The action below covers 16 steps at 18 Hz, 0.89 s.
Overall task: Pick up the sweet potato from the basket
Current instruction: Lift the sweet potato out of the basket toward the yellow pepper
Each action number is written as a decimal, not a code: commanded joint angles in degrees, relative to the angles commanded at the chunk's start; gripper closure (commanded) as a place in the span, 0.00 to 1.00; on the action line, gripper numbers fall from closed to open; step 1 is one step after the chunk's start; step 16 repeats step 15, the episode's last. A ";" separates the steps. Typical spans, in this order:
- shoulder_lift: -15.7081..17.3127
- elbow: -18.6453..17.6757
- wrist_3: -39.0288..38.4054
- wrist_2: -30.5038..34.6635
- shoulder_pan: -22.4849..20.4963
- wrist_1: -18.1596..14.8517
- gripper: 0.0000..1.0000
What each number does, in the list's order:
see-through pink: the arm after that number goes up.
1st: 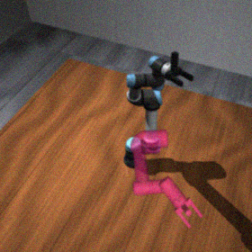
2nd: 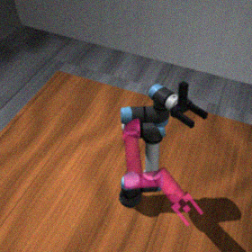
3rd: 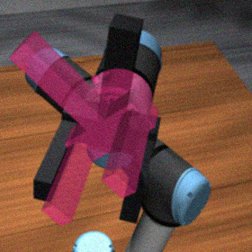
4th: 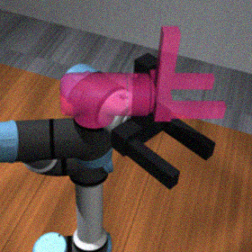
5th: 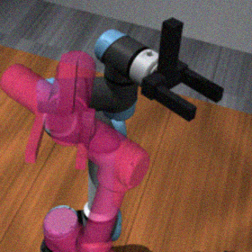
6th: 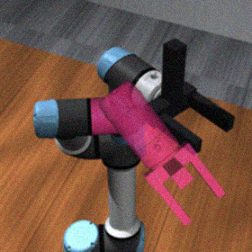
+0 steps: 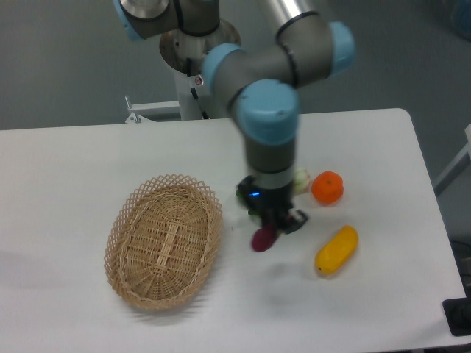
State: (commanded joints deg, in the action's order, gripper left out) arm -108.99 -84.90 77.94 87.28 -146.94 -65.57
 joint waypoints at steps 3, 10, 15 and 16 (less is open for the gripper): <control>-0.09 0.61 4.40 -0.71 -3.08 -0.44 0.83; -0.09 0.97 6.08 -0.71 -4.50 -0.44 0.83; 0.09 0.97 5.91 -0.80 -4.50 -0.35 0.83; 0.09 0.97 5.91 -0.80 -4.50 -0.35 0.83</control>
